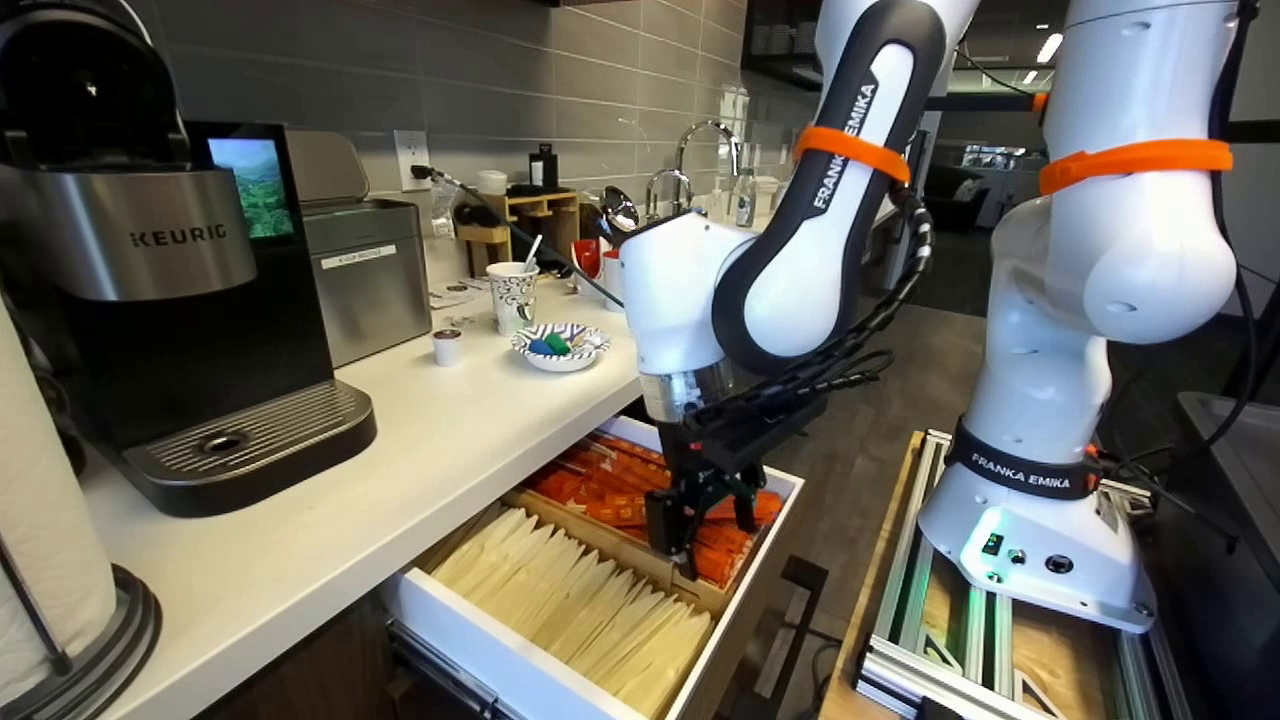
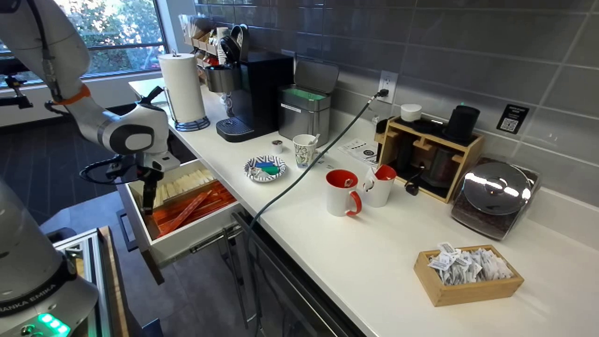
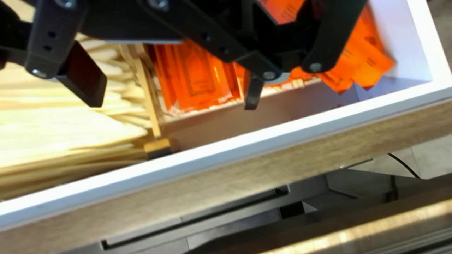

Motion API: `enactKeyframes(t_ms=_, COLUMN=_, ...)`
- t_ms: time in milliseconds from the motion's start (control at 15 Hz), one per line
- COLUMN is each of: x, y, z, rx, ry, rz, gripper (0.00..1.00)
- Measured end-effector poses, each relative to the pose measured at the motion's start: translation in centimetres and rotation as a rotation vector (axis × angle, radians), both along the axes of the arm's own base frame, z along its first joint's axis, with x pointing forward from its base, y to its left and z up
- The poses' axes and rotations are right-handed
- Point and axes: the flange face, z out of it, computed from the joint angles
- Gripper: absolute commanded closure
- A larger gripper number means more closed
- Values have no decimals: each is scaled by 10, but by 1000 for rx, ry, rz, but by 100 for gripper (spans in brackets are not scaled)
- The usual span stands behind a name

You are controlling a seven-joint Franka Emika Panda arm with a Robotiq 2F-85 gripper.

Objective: Open the top drawer

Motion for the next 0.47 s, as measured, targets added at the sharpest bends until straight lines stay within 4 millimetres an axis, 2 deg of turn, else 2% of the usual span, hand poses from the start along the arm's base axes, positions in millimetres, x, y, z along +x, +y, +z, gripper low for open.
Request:
enactKeyframes(t_ms=200, x=13, y=12, z=40, rx=37, ry=-141, rz=-12, gripper=0)
enactKeyframes(t_ms=467, x=23, y=21, z=96, rx=25, ry=-336, rz=86, gripper=0)
